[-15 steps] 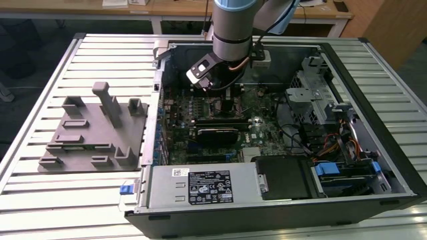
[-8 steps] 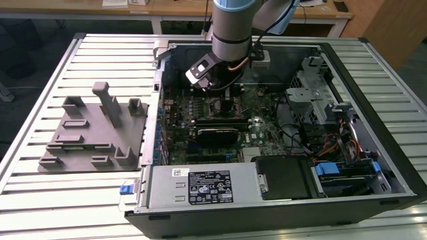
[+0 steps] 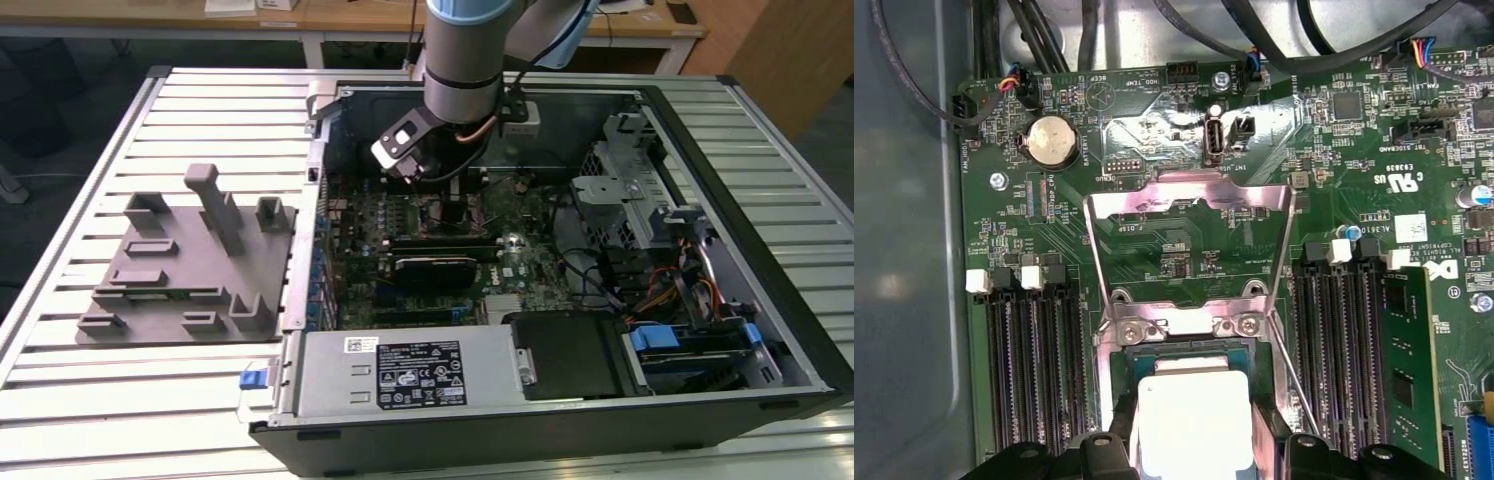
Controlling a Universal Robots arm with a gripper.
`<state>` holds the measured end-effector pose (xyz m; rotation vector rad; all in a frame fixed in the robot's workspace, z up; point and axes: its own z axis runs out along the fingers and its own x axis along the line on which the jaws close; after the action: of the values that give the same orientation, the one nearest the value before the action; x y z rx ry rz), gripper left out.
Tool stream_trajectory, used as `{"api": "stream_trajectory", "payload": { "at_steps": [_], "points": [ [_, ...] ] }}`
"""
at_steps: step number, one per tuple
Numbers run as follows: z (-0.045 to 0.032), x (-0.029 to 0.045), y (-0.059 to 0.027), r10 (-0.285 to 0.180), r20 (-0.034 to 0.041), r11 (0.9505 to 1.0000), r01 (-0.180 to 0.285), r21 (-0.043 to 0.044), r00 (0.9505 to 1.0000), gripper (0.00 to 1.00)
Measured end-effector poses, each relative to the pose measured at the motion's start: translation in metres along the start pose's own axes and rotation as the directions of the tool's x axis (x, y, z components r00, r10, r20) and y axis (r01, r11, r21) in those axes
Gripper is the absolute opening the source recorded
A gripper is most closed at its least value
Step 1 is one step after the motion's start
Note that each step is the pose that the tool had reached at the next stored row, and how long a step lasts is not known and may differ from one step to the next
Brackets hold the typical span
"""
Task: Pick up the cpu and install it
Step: 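Place the cpu into insertion slot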
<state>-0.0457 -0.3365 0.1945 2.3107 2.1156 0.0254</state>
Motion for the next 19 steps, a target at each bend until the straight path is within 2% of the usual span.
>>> {"api": "stream_trajectory", "payload": {
  "at_steps": [19],
  "points": [
    [0.0011,0.0000,0.0004,0.000,-0.0004,1.0000,0.000,0.0001,1.0000,0.53]
  ]
}}
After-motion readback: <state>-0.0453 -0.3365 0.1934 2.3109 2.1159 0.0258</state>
